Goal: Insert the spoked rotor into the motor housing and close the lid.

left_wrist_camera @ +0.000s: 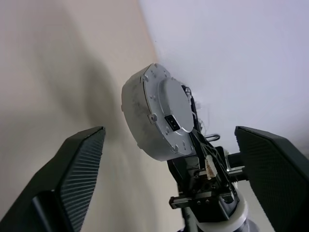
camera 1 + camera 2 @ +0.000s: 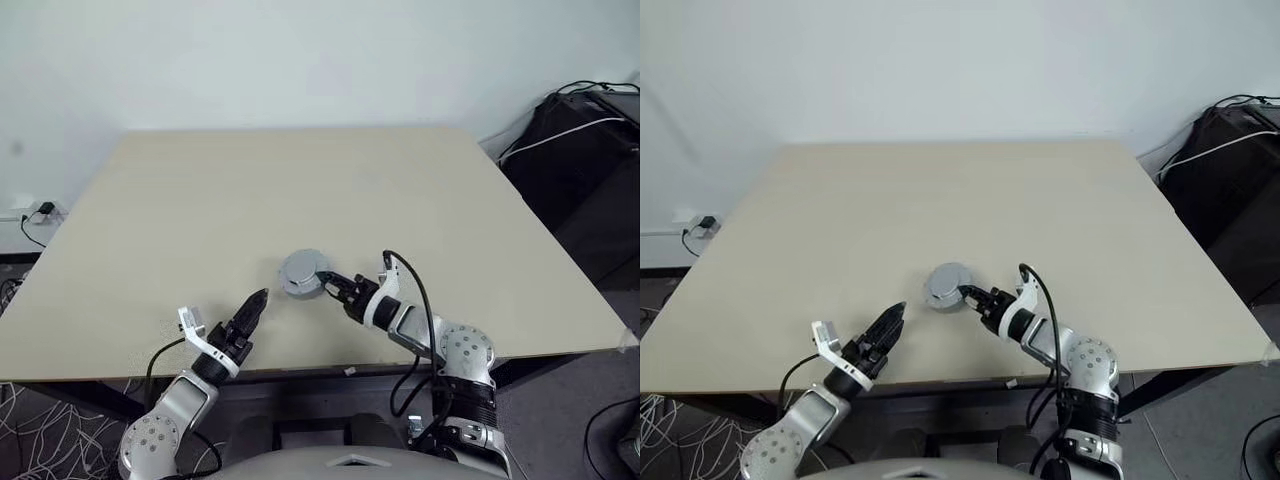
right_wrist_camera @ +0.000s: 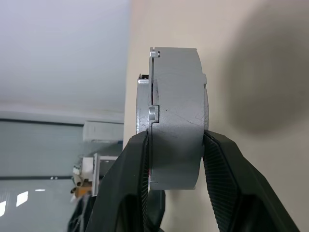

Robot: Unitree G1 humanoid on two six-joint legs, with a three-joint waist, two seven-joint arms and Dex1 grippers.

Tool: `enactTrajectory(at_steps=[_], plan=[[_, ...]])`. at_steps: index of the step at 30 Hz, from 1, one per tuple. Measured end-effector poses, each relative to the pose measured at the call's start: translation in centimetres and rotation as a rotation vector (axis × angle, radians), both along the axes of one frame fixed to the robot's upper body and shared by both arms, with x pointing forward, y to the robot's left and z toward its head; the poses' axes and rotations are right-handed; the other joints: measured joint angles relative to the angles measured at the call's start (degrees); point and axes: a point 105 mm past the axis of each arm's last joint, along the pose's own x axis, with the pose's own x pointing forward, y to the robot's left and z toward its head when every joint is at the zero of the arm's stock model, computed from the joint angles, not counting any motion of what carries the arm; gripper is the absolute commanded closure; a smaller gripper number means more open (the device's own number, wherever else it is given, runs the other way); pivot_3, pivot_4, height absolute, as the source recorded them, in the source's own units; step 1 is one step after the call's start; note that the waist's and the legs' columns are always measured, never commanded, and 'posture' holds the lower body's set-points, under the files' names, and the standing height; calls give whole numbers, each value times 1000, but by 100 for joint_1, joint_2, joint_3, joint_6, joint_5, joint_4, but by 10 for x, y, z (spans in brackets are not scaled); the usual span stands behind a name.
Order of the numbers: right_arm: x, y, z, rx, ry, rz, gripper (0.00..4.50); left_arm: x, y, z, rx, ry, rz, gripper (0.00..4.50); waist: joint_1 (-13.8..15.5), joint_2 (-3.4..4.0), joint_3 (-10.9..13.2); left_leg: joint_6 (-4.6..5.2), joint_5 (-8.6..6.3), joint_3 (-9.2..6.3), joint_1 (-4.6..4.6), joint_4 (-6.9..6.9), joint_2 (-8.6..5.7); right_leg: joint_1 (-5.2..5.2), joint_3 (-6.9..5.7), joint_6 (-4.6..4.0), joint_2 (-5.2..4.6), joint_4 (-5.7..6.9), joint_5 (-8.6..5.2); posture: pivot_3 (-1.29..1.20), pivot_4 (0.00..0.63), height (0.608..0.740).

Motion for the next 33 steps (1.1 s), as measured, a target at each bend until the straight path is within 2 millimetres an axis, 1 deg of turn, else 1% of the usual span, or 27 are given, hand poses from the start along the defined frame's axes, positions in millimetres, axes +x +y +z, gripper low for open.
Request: enactTrajectory(at_steps=[9, 12, 17, 25, 28, 31, 32, 33], plan=[[-7, 12, 13, 83, -17, 62, 3173, -1, -17, 9, -112, -22, -47, 0, -25, 0, 0, 0, 0, 1, 1, 1, 0, 1, 0, 0, 1, 0, 0, 0, 0, 740], [-11, 16, 16, 110, -14, 92, 3173, 0, -18, 10, -134, -25, -47, 0, -37, 0, 0, 1, 0, 1, 1, 1, 0, 1, 0, 0, 1, 0, 0, 0, 0, 740], [-29, 26, 9, 136, 43, 162, 3173, 1, -20, 7, -162, -18, -42, 0, -40, 0, 0, 1, 1, 1, 0, 1, -1, 2, 1, -2, 1, 0, -1, 0, 0, 740], [-34, 37, 15, 168, 49, 212, 3173, 4, -23, 11, -182, -45, -34, 0, -45, 0, 0, 1, 1, 1, 3, 7, 0, 6, 0, -1, 1, 0, 1, 0, 0, 740], [-34, 37, 14, 167, 60, 206, 3173, 4, -26, 12, -189, -50, -42, 597, -45, 0, 0, 2, 1, 1, 2, 7, -1, 5, 0, -1, 2, 0, 1, 0, 0, 740], [-33, 36, 13, 166, 66, 199, 3173, 3, -25, 12, -193, -51, -34, 1530, -46, 0, 0, 2, 1, 1, 2, 7, -1, 5, 1, -2, 3, 0, 1, 0, 0, 740], [-33, 36, 14, 172, 64, 199, 3173, 2, -25, 11, -193, -47, -31, 1931, -48, 0, 0, 2, 1, 2, 2, 7, 0, 5, 1, -1, 3, 0, 1, 0, 0, 740], [-32, 36, 13, 178, 67, 196, 3173, 2, -25, 12, -205, -51, -29, 2236, -49, 0, 0, 2, 1, 1, 2, 7, 0, 6, 0, -1, 3, 1, 1, 0, 0, 740]])
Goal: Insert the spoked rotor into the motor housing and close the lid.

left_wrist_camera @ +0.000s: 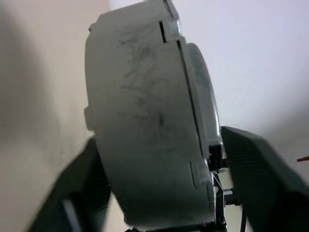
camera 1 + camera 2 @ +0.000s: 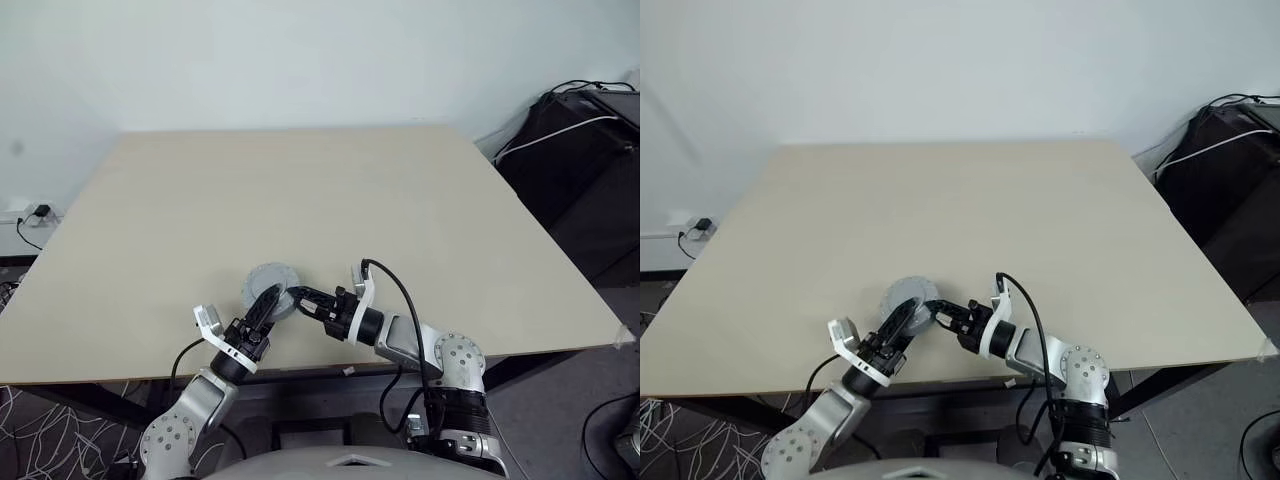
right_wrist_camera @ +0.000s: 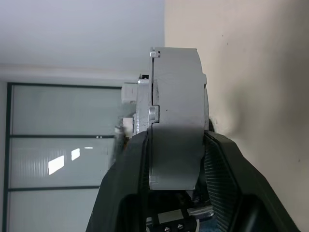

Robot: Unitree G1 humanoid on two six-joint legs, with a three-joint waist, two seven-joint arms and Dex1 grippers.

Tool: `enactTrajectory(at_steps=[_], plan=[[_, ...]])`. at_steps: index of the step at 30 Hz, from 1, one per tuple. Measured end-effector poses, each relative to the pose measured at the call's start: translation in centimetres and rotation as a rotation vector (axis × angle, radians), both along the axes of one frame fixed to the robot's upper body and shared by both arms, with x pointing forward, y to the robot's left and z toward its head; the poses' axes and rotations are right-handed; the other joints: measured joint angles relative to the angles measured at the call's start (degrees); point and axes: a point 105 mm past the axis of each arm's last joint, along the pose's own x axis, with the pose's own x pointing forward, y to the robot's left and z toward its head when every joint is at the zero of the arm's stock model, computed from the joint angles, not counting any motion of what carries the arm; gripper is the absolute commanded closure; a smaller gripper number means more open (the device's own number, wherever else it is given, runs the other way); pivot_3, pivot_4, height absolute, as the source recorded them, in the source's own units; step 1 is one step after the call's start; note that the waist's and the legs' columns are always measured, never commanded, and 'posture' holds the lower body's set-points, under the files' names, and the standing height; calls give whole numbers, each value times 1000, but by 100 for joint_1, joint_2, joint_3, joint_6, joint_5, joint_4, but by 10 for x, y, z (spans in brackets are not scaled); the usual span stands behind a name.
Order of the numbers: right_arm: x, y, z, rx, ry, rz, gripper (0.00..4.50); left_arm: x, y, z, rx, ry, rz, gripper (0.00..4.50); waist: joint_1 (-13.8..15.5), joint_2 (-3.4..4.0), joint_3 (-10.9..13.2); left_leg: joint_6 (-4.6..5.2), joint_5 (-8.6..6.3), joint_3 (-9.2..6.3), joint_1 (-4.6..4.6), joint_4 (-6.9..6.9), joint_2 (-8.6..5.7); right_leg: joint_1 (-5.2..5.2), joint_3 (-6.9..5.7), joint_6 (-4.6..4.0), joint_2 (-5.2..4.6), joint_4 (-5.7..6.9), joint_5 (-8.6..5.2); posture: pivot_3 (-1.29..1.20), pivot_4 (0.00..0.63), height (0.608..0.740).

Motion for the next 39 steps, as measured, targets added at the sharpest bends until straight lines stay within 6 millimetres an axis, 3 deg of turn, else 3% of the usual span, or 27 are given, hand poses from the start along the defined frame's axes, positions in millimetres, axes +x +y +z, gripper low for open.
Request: enactTrajectory(at_steps=[17, 20, 27, 32, 39], plan=[[4, 4, 1, -42, -73, -10, 3173, 0, 4, 2, -40, -13, 60, 2383, 3, -1, -1, 1, 1, 1, 0, 3, -2, 2, 0, 1, 2, 0, 1, 0, 0, 740], [6, 3, 0, -74, -94, -23, 2268, 1, 5, 1, -27, -10, 73, 2392, 7, 0, -1, 1, 1, 2, 1, 5, -3, 3, 1, 2, 2, 0, 1, 0, 0, 740], [12, -22, -15, -163, -80, -115, 134, 5, 19, -5, 16, 13, 145, 2424, 14, -1, -2, 1, 1, 1, 0, 8, -5, 4, 1, 3, 6, 1, 2, 0, 0, 740], [15, -34, -16, -291, -189, -138, 0, 14, 27, -8, 62, 21, 186, 2425, 16, -3, -3, 1, 1, 6, 1, 14, -10, 6, 1, 6, 6, 1, 4, 0, 0, 740], [11, -60, -18, -551, -520, -173, 0, 40, 46, -6, 115, 24, 273, 2425, 102, -14, -9, 1, 2, 4, 2, 20, -26, 11, 2, 9, 14, 1, 5, 0, 0, 740]])
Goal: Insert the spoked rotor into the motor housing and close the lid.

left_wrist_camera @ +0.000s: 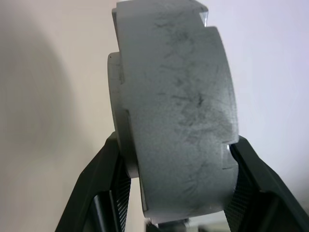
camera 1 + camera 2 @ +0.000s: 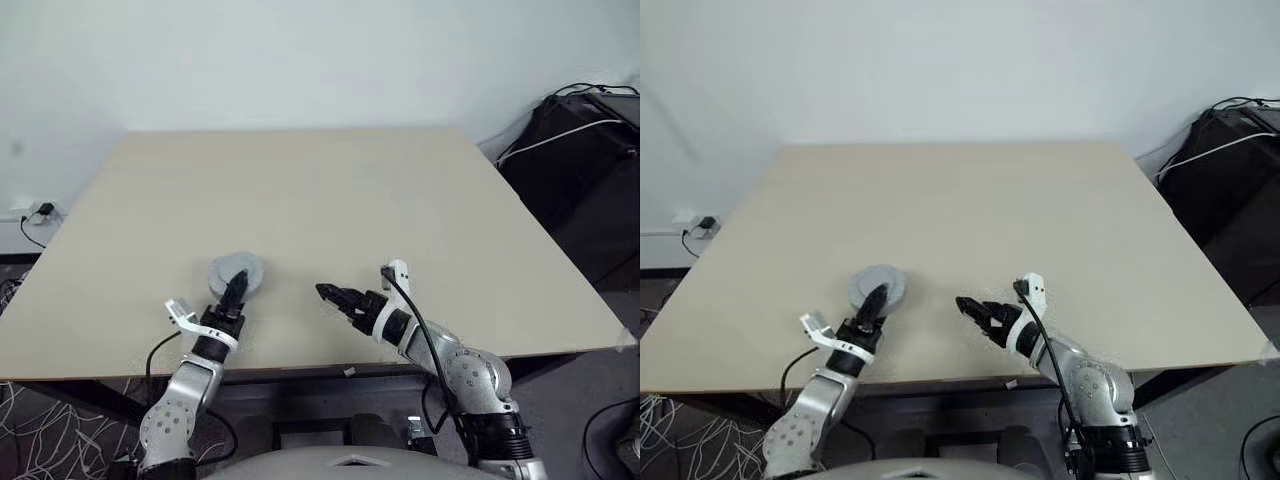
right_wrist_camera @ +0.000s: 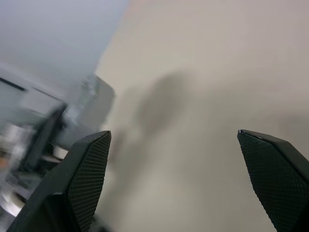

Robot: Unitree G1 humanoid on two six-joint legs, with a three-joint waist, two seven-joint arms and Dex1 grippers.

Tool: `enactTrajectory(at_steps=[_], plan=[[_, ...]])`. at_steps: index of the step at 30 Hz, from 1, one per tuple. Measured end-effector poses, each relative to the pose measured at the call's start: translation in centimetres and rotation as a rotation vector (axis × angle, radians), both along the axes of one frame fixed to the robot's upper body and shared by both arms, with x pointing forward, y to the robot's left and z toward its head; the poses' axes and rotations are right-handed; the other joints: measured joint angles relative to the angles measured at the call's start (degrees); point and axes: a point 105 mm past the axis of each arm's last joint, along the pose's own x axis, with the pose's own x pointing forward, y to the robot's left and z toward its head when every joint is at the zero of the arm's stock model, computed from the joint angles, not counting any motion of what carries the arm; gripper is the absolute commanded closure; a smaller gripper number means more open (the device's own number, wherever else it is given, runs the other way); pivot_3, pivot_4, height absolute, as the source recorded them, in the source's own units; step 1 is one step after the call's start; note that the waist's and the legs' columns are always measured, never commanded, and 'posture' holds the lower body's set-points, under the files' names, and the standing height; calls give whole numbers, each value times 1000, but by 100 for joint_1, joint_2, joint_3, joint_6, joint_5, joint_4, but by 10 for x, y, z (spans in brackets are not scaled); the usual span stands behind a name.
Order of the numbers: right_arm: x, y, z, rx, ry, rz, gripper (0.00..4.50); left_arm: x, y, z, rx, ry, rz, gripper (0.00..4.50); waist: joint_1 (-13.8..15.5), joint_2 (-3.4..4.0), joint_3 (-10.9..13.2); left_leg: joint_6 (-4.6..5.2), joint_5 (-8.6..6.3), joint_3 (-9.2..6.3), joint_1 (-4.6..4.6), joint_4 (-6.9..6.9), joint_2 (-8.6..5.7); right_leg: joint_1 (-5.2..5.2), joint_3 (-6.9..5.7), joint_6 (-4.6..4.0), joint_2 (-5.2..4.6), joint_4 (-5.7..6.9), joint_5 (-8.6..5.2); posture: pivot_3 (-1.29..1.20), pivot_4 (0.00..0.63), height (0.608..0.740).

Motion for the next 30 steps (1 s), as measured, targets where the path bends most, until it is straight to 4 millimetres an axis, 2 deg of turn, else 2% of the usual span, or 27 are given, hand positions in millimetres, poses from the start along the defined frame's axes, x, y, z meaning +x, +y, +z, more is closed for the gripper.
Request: enactTrajectory(at_steps=[9, 12, 21, 30], plan=[[-11, -14, 10, -295, -434, 43, 0, 30, 19, -7, 85, 42, -17, 2427, 47, -23, 4, -3, 2, -2, 7, 18, -1, 13, 0, 13, 5, 4, 10, 0, 0, 740], [-11, -13, 13, -327, -500, 34, 0, 37, 22, -10, 106, 56, -10, 2427, 62, -34, 3, -3, 2, -6, 7, 26, -1, 19, 0, 12, 5, 4, 15, 0, 0, 740], [-17, -12, -3, -369, -495, 42, 0, 64, 16, -24, 161, 122, -28, 2427, 157, -58, 8, -5, 3, -13, 10, 32, -2, 27, -2, 3, 7, 4, 24, 0, 0, 740], [-18, -13, -7, -375, -477, 36, 0, 88, 23, -23, 207, 124, 36, 2427, 188, -62, 10, -5, 4, -14, 10, 33, -2, 33, -2, 4, 8, 5, 26, 0, 0, 740]])
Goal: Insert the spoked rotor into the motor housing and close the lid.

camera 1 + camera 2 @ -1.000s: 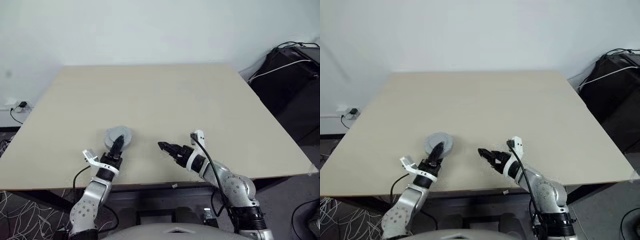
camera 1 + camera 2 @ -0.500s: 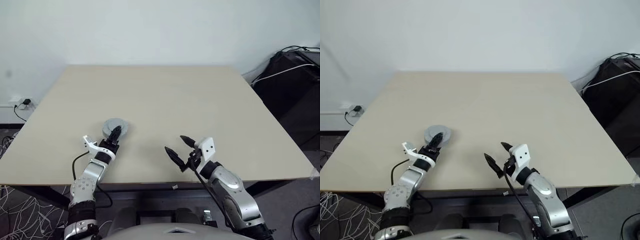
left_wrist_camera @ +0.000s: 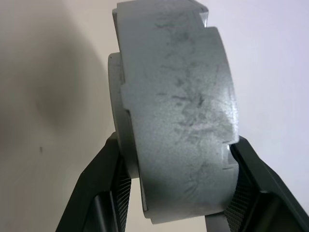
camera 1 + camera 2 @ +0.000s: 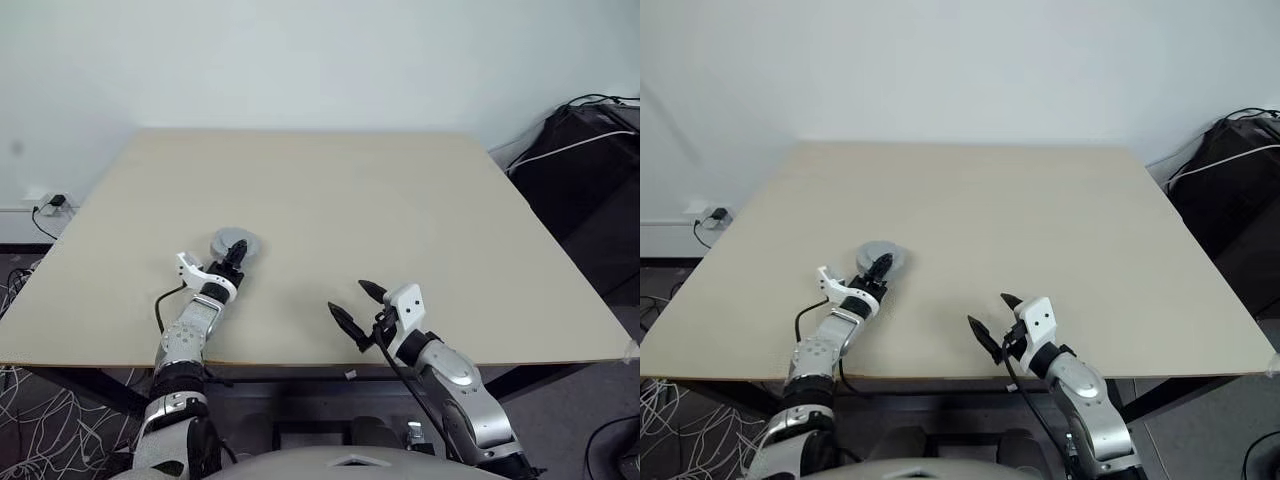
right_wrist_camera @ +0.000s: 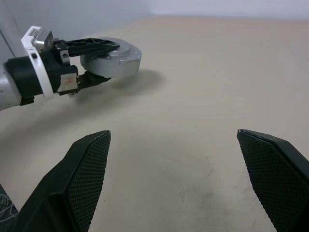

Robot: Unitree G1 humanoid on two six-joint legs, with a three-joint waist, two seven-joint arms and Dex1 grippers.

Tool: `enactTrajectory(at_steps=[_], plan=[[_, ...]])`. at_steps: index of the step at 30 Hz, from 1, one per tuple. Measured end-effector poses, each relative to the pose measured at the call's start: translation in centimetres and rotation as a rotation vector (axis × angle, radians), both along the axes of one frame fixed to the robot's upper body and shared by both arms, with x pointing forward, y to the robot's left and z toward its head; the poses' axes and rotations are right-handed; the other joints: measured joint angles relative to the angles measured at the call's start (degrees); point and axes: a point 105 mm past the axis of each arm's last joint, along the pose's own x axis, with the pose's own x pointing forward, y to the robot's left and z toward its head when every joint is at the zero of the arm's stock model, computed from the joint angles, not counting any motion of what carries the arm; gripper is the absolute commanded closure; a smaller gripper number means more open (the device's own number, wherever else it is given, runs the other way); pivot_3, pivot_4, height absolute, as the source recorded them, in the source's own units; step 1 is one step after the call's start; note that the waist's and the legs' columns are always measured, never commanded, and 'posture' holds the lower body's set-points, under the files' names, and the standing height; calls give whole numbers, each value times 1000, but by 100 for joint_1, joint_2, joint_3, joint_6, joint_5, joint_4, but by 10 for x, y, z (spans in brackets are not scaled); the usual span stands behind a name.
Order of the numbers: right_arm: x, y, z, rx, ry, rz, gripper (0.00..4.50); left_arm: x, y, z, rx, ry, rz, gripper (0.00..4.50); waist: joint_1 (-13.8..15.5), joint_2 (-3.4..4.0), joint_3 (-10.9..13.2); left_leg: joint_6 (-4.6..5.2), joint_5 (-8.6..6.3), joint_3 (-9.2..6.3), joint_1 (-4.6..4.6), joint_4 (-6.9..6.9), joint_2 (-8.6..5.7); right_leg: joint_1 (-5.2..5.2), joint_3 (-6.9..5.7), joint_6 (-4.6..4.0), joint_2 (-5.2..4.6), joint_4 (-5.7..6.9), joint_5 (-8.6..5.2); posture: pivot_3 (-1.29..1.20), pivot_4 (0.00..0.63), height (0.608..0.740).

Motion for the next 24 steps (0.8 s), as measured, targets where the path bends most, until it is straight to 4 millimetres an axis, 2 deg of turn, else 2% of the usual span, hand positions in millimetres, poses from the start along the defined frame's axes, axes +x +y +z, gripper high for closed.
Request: enactTrajectory(at_steps=[9, 16, 20, 24], plan=[[0, -1, -4, -6, 21, -15, 0, 4, -5, -17, 36, 77, -16, 2427, 0, -4, 2, 1, 0, -3, 1, 9, -2, 17, -1, 5, 1, 1, 3, 0, 0, 740], [0, -1, -5, -7, 29, -17, 0, 5, -4, -17, 39, 89, -13, 156, 4, -4, 2, 2, 1, -4, 14, 12, -1, 19, -1, 7, 0, 2, 4, 0, 0, 740], [0, -1, -6, -10, 39, -16, 0, 6, -6, -17, 50, 96, -19, 51, -2, -5, 2, 1, 0, -1, 58, 11, 3, 59, -1, 7, 0, 2, 4, 0, 0, 740], [0, -1, -6, -11, 44, -17, 0, 1, -7, -18, 50, 102, -19, 51, -9, -4, 2, 0, -1, 4, 64, 11, 9, 61, 0, 6, -1, 2, 4, 0, 0, 740]])
